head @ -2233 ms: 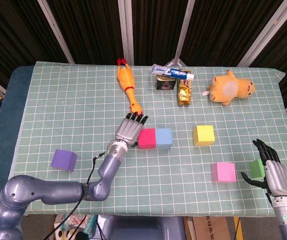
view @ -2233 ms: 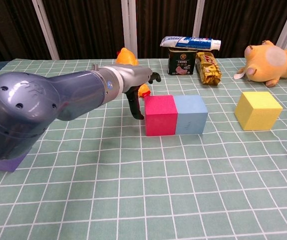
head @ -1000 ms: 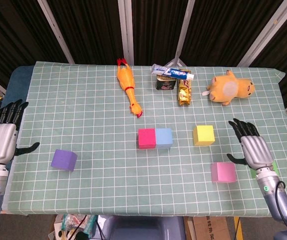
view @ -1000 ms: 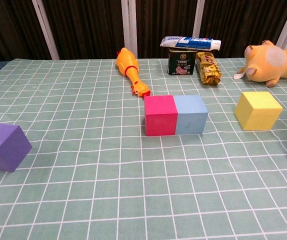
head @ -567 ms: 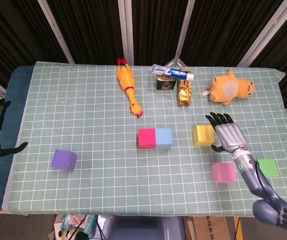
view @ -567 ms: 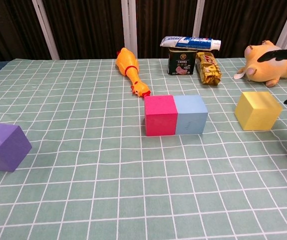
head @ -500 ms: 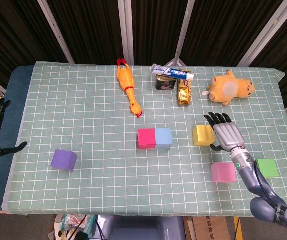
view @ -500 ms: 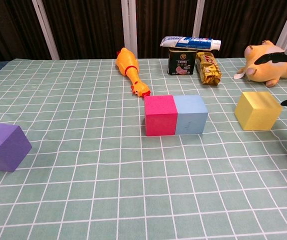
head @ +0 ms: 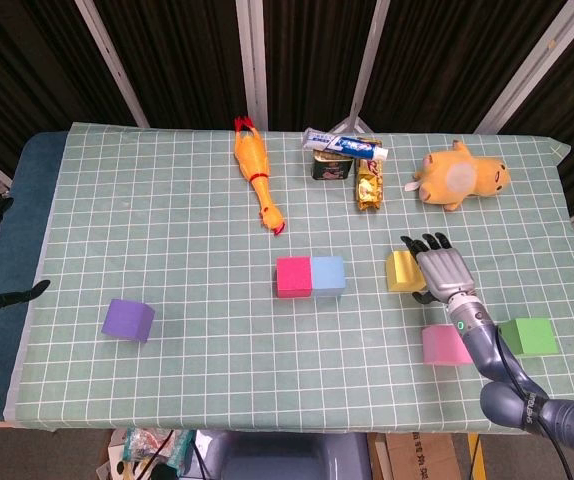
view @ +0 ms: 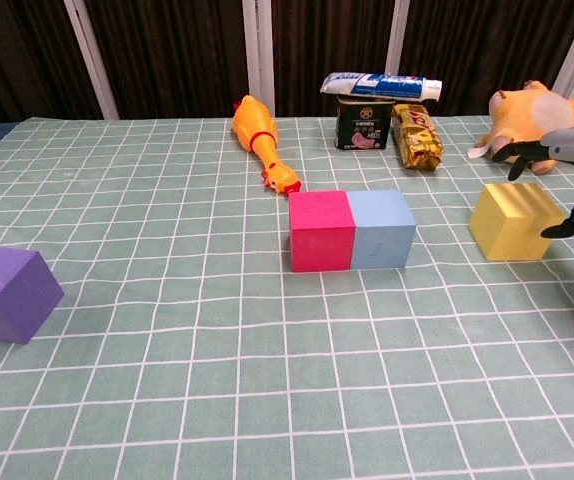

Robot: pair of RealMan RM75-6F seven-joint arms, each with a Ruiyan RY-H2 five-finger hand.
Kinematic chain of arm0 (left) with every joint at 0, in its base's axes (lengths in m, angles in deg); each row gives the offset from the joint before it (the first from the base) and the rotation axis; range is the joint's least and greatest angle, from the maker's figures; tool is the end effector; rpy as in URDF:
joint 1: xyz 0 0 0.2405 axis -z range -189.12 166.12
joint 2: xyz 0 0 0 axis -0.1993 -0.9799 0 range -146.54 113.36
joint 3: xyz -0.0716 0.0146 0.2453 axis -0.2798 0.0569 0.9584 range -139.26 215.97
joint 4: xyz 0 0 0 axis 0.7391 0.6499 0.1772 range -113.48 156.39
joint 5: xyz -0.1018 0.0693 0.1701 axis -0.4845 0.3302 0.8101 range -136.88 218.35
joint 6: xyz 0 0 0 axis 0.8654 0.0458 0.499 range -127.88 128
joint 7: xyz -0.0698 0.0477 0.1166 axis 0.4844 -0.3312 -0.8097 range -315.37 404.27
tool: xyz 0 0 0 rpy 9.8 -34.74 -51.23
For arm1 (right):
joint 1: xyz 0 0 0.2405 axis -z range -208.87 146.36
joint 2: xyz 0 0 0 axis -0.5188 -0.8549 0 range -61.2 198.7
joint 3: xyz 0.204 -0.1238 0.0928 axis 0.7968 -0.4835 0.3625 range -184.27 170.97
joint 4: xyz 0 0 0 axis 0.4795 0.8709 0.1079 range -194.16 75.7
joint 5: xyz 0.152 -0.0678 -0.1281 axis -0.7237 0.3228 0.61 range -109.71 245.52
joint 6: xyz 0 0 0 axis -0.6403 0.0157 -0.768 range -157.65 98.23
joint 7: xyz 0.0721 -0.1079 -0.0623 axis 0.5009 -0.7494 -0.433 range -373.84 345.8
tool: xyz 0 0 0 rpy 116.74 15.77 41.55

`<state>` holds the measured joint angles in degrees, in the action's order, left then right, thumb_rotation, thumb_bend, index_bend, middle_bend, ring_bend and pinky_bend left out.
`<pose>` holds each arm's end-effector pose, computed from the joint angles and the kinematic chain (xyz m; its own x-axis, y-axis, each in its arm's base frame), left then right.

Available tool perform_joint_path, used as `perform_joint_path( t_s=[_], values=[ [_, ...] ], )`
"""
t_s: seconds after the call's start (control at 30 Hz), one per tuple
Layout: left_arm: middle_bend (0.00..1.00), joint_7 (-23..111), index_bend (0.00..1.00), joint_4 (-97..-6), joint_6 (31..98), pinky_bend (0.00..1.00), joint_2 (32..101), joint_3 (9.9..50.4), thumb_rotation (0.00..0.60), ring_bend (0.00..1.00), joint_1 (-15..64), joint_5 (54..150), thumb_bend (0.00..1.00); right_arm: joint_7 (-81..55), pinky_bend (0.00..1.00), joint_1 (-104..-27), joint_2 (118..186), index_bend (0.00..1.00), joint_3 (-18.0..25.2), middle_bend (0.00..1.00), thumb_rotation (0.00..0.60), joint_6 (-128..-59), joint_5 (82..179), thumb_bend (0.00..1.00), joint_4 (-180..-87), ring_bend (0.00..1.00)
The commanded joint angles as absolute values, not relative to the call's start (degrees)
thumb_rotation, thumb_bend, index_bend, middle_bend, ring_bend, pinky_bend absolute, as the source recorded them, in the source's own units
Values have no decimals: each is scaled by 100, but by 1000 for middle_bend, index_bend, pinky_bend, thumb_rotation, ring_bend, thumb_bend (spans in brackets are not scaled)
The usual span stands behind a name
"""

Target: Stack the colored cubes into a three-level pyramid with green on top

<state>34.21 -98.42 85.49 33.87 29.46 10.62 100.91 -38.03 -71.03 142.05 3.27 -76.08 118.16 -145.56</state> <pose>-0.2100 0.2561 0.2141 0.2711 -0.0949 0.9579 0.9616 0.0720 -0.2650 -0.2311 -0.3633 0.0648 0.5341 -0.3609 0.7645 -0.8424 -0.1510 0.5172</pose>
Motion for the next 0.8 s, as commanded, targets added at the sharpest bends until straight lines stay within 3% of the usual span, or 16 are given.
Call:
perform_joint_path(
  t_s=[0.03,0.47,0.8],
  values=[
    [8,3409,0,-9834,8539,68,3406,2912,600,0,1032,10102,105,-3730,0,-7150,14292,0,323,235,600,-7604,11819,264,-14433,115],
    [8,3385,0,-9824,8492,68,3453,2774,600,0,936,10159,105,-3501,0,-7263,14498,0,279,329,600,-7537,11820,263,-14135,222],
    [8,3393,0,-9833,8433,68,3467,2690,600,0,867,10205,105,-3343,0,-7221,14456,0,271,348,600,-7734,11968,261,-14318,236]
  ],
)
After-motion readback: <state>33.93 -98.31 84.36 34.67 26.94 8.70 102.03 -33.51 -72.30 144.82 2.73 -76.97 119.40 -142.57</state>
